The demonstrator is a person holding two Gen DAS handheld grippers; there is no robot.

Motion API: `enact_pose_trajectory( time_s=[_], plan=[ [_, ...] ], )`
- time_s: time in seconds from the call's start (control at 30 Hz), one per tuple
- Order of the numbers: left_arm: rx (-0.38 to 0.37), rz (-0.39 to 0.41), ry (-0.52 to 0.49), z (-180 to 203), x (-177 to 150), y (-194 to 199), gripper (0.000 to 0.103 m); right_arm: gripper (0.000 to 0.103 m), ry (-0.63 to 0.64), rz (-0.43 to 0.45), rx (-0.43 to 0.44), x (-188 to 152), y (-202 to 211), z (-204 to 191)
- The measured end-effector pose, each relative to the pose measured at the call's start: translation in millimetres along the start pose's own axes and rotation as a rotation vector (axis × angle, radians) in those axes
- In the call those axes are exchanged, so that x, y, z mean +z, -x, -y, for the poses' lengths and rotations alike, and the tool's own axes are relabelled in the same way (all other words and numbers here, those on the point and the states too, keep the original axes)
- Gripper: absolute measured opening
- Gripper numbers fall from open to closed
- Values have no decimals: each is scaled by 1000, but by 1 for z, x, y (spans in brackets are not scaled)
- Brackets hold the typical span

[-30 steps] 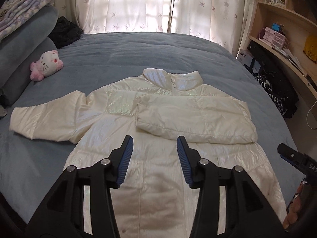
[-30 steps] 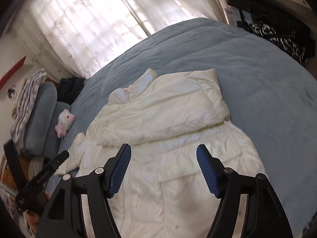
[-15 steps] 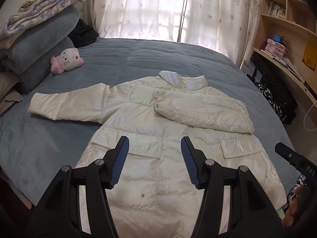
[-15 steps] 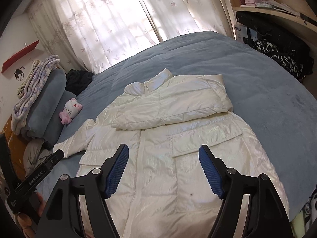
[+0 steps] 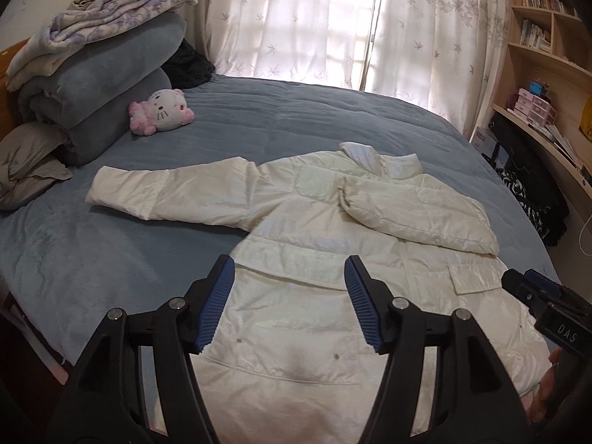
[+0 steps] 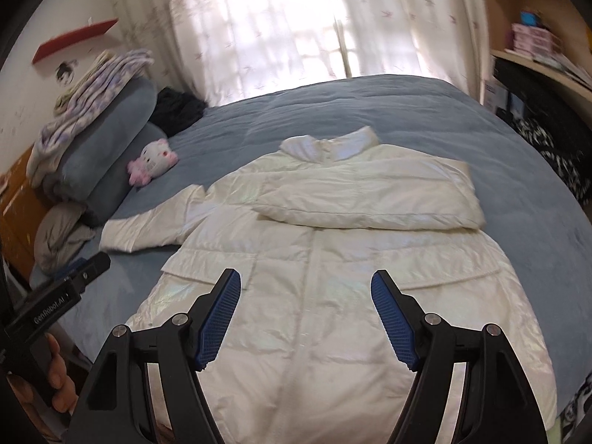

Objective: Fold large clothes
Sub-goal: 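Move the left tool to the other sleeve and grasp its cuff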

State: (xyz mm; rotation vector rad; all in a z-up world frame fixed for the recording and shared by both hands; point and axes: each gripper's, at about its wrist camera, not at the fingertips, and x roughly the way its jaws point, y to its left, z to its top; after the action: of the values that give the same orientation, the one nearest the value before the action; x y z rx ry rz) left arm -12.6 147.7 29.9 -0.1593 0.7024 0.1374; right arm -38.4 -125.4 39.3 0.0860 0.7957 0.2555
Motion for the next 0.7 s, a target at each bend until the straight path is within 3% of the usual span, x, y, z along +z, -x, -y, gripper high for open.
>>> enact_pose_trajectory(
  time_s=[0.23,0.43,0.7],
  plan=[
    [62,-7,52,-52,10,-21,66,74,91,-22,12,9,-32,-64],
    [52,-46,174,-123,20,-58,66,74,160,-23,12,31,-76,-123],
    [-121,-78,392,-238,33,-128,66,74,251,-13,31,73,-168,-214]
  ],
)
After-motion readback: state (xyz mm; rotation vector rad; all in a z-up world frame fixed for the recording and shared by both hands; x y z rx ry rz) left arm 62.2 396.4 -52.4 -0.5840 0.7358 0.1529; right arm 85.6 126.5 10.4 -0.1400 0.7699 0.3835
